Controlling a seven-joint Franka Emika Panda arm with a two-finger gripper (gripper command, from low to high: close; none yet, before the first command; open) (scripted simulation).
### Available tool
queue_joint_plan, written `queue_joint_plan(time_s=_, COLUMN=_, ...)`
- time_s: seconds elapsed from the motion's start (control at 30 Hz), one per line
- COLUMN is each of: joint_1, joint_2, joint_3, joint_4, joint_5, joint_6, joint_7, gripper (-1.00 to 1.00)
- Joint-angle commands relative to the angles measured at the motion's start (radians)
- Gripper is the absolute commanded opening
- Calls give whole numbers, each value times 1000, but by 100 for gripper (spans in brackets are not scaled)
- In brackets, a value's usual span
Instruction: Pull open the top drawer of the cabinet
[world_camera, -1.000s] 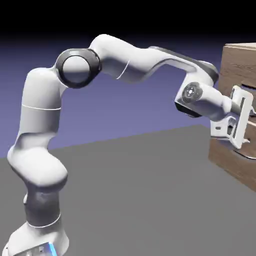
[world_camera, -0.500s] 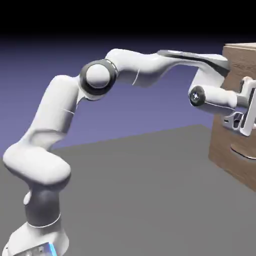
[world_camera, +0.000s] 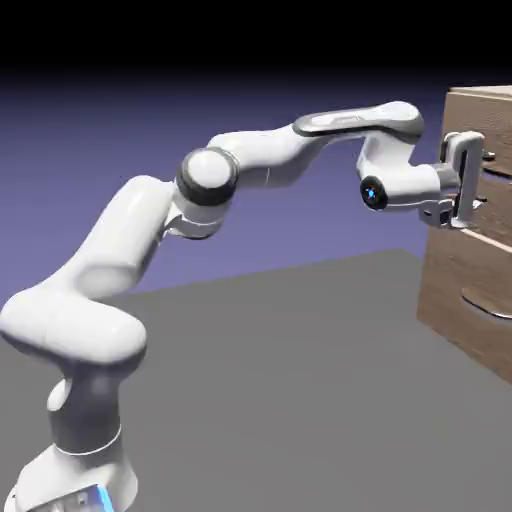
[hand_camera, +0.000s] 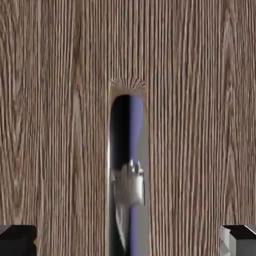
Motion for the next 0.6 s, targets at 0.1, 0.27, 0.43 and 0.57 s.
queue_joint_plan(time_s=0.1, joint_1=-35, joint_2=72, joint_3=-53, joint_4=78, joint_5=-87, joint_6=8, joint_7=174, gripper=0)
queue_joint_plan(time_s=0.27, joint_1=-79, joint_2=162, joint_3=-120, joint_4=174, joint_5=-195, joint_6=18, joint_7=391, gripper=0)
queue_joint_plan(time_s=0.43, joint_1=-122, joint_2=251, joint_3=-187, joint_4=271, joint_5=-304, joint_6=29, joint_7=609, gripper=0)
queue_joint_plan(time_s=0.57, joint_1=-157, joint_2=323, joint_3=-241, joint_4=349, joint_5=-391, joint_6=37, joint_7=783, gripper=0)
